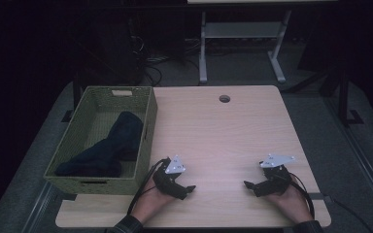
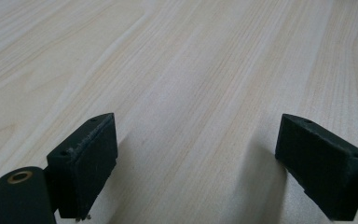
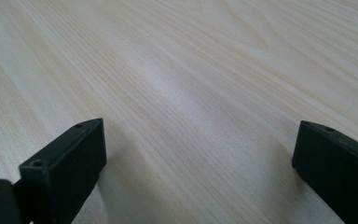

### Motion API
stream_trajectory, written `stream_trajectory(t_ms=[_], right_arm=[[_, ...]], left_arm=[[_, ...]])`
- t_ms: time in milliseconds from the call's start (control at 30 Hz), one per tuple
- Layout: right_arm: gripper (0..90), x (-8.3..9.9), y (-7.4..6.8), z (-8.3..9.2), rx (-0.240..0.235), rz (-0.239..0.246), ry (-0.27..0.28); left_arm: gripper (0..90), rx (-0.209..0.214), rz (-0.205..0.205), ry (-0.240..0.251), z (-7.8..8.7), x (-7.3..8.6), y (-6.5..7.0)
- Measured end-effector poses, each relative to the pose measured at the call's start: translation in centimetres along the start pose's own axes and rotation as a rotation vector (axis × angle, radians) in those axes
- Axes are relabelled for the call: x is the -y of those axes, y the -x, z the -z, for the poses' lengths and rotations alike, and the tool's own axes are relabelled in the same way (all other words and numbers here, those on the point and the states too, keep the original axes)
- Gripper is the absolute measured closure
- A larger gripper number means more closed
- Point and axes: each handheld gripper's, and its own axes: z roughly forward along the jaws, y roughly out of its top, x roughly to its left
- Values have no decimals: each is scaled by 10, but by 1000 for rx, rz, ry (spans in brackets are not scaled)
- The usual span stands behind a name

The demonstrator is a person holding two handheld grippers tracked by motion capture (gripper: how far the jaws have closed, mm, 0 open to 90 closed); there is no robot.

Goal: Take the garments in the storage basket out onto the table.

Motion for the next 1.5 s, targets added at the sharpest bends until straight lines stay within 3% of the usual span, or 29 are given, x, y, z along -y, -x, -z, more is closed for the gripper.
stream_trajectory(t_ms=[533, 933, 1167, 1500], right_arm=[[23, 0, 0, 0, -1, -2, 0], [23, 0, 0, 0, -1, -2, -1], [23, 0, 0, 0, -1, -2, -1], [23, 0, 0, 0, -1, -2, -1]], left_arm=[[125, 2, -11, -23, 2, -1, 1], [133, 26, 33, -57, 7, -8, 0], [134, 32, 6, -65, 12, -15, 0], [134, 23, 12, -55, 17, -19, 0]])
